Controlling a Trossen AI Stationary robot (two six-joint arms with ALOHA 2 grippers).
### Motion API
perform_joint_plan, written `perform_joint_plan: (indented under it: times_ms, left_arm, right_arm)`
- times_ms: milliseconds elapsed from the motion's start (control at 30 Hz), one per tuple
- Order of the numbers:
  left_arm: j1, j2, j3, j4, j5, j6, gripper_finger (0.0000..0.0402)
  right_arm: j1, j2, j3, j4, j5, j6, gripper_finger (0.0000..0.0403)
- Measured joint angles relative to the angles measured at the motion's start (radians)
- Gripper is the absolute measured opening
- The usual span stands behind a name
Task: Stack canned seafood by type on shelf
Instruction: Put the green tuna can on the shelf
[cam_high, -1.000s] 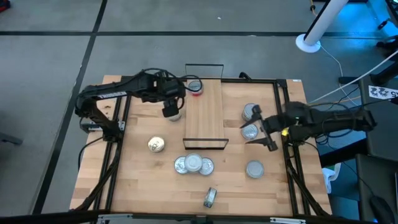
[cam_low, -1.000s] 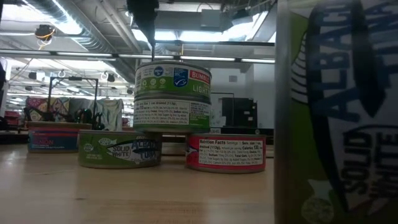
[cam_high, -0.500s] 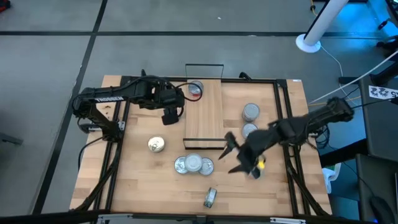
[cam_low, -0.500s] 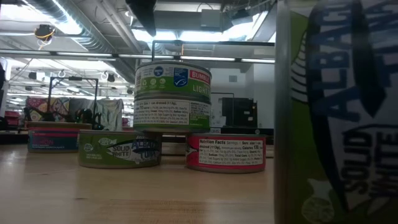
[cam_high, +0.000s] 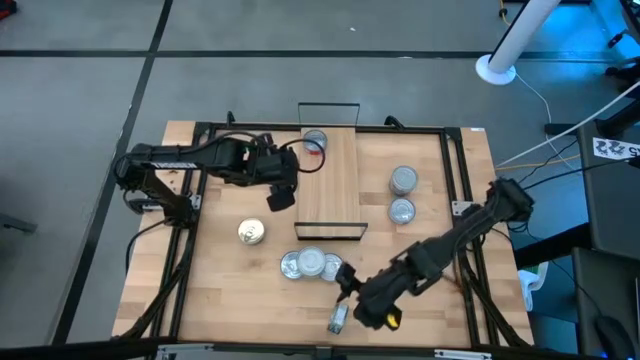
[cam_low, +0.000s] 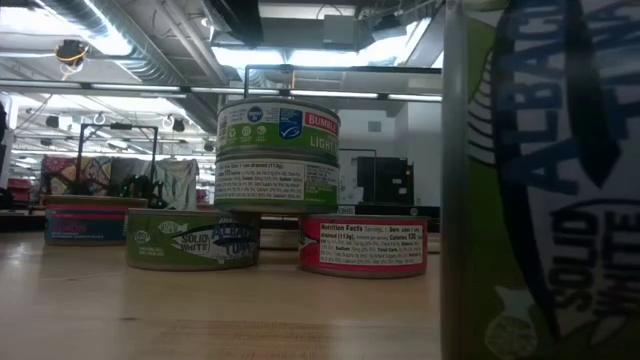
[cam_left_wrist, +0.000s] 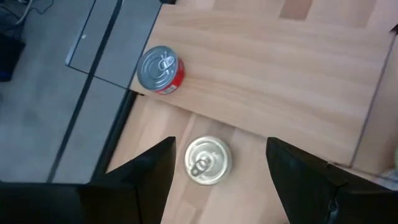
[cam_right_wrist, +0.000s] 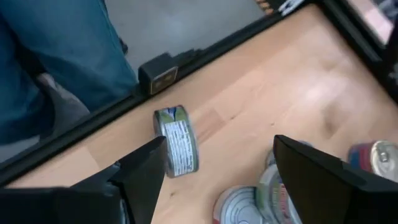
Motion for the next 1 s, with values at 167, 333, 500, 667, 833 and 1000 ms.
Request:
perform_joint_plan:
  times_ms: [167,333,500,667,833,1000]
  left_arm:
    - [-0.033,0.0,0.0,0.024,0.0,-0.051,0.0246]
    - [-0.061,0.0,0.0,0.041,0.0,-0.077,0.0246]
    - [-0.086,0.0,0.0,0.04,-0.001,-0.101,0.0246]
    - [-0.103,0.0,0.0,0.04,-0.001,-0.106,0.0246]
    - [-0.103,0.0,0.0,0.04,-0.001,-0.105,0.0246]
    - [-0.103,0.0,0.0,0.04,-0.002,-0.103,0.0246]
  right_arm:
    - [-0.001,0.08,0.001,0.011,-0.011,0.0,0.0293]
    - [-0.002,0.144,0.001,0.036,-0.011,0.001,0.0293]
    - [0.005,0.198,0.001,0.034,-0.011,0.001,0.0293]
    - [0.005,0.244,0.001,0.035,-0.011,0.002,0.0293]
    - [0.005,0.263,0.0,0.035,-0.011,0.002,0.0293]
    - [0.005,0.264,0.0,0.035,-0.011,0.003,0.0282]
